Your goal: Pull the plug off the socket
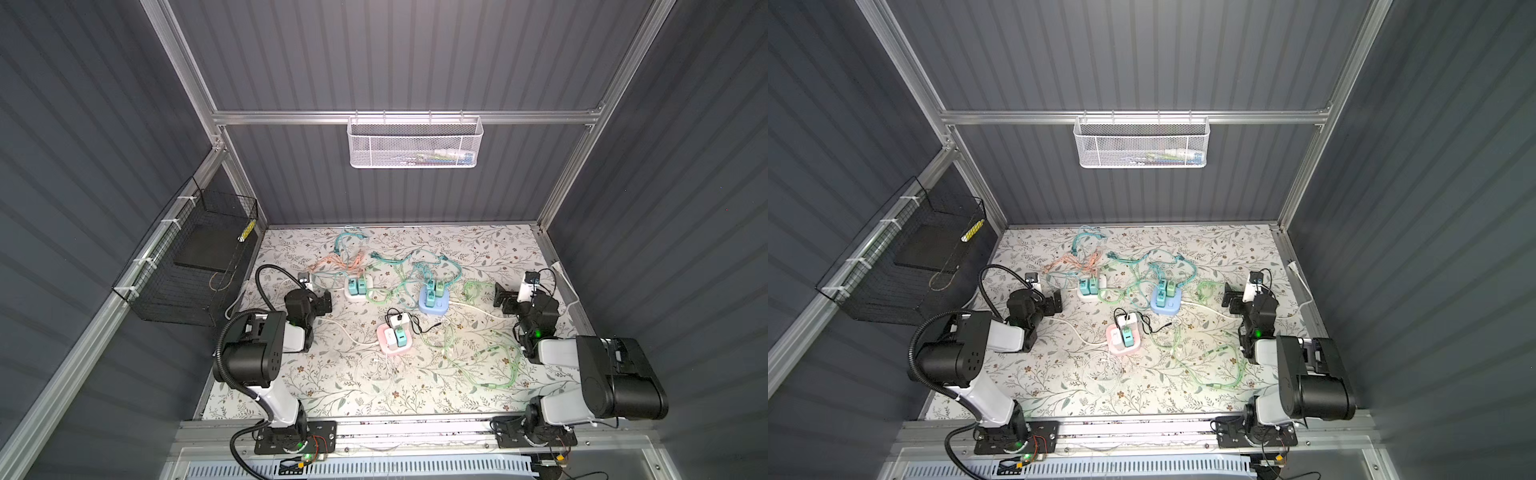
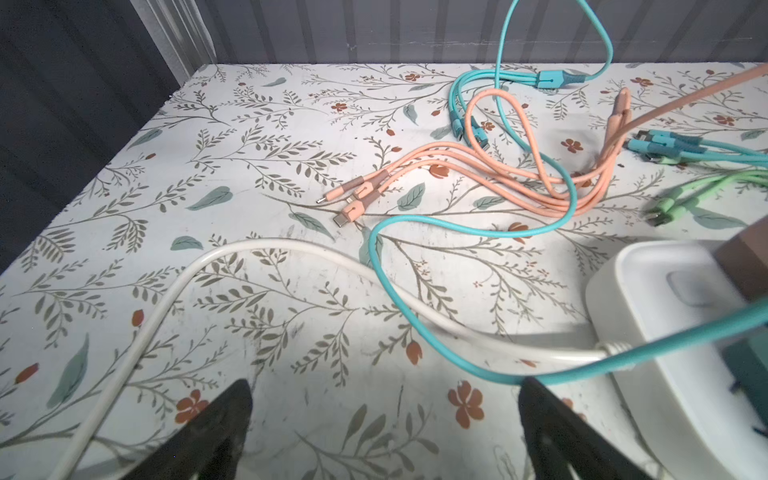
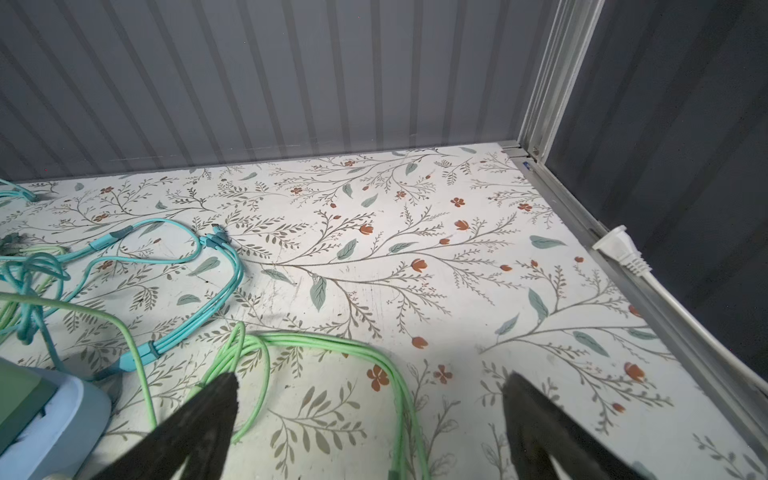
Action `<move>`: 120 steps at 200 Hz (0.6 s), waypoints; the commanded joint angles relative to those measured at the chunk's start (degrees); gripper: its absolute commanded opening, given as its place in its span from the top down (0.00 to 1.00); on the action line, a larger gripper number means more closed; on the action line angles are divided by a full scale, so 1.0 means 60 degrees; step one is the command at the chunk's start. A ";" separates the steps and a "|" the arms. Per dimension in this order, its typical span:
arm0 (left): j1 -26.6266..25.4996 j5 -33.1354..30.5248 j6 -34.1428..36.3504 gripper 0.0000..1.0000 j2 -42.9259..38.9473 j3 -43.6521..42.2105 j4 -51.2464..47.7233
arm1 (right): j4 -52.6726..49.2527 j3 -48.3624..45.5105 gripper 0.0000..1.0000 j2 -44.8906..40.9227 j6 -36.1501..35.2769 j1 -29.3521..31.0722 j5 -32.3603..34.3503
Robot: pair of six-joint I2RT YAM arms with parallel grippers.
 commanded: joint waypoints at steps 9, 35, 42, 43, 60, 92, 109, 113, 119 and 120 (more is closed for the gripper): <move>-0.0018 -0.0011 0.0028 0.00 0.0063 0.0204 0.0046 | -0.0164 0.0221 0.01 -0.0029 0.0066 0.0013 0.0179; -0.0018 -0.0008 0.0035 0.00 0.0062 0.0208 0.0054 | -0.0237 0.0269 0.01 -0.0041 0.0066 0.0002 0.0167; -0.0018 0.0000 0.0028 0.00 0.0063 0.0205 0.0047 | -0.0239 0.0269 0.01 -0.0041 0.0066 0.0012 0.0163; -0.0018 0.0002 0.0028 0.00 0.0063 0.0197 0.0050 | -0.0238 0.0262 0.01 -0.0041 0.0066 0.0005 0.0165; -0.0018 -0.0011 0.0029 0.00 0.0061 0.0196 0.0054 | -0.0250 0.0275 0.01 -0.0028 0.0077 0.0001 0.0185; -0.0018 -0.0011 0.0039 0.00 0.0062 0.0189 0.0054 | -0.0378 0.0357 0.01 -0.0012 0.0182 -0.0060 0.0197; -0.0018 -0.0011 0.0036 0.00 0.0063 0.0195 0.0054 | -0.0398 0.0365 0.01 -0.0012 0.0183 -0.0075 0.0188; -0.0018 -0.0006 0.0028 0.00 0.0063 0.0189 0.0054 | -0.0398 0.0358 0.01 -0.0012 0.0175 -0.0075 0.0196; -0.0018 -0.0003 0.0028 0.00 0.0063 0.0203 0.0054 | -0.0398 0.0357 0.01 -0.0012 0.0172 -0.0075 0.0205; -0.0018 -0.0007 0.0035 0.00 0.0063 0.0196 0.0054 | -0.0398 0.0357 0.01 -0.0012 0.0170 -0.0075 0.0200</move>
